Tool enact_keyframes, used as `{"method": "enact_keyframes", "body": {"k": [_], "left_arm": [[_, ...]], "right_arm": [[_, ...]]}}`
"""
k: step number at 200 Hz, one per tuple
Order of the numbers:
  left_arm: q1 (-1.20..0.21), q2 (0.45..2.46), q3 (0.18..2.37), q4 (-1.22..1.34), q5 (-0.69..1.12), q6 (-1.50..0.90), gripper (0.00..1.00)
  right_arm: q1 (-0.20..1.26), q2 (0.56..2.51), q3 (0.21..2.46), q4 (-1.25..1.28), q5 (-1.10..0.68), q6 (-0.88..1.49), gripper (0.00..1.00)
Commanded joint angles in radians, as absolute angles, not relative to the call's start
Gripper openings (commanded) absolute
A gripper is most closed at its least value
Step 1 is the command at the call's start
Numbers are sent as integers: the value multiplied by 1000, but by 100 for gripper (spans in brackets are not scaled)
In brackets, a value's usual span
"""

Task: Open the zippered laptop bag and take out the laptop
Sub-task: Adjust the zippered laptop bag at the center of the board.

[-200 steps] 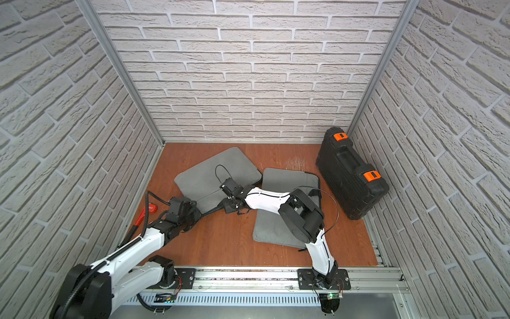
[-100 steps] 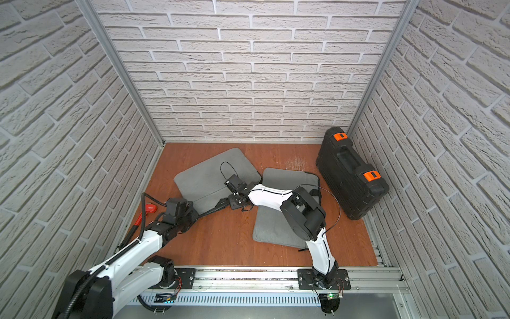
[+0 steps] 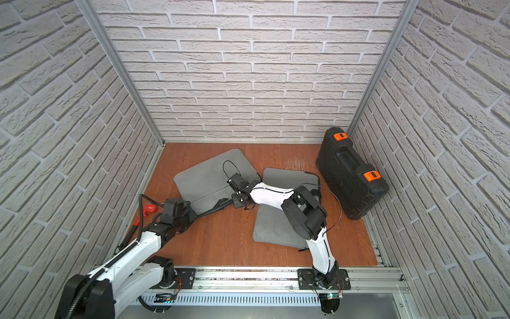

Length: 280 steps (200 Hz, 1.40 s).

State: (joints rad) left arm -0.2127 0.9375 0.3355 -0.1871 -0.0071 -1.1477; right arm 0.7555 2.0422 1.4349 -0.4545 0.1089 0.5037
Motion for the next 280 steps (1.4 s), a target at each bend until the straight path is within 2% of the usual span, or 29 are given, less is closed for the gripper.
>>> {"method": "enact_keyframes", "body": {"k": [1, 280], "left_arm": [[-166, 912, 322, -235, -107, -1124, 0], [-24, 916, 327, -232, -58, -1042, 0]], "right_arm": [[704, 1985, 1442, -544, 248, 493, 6], [655, 1929, 1406, -556, 287, 477, 6]]}}
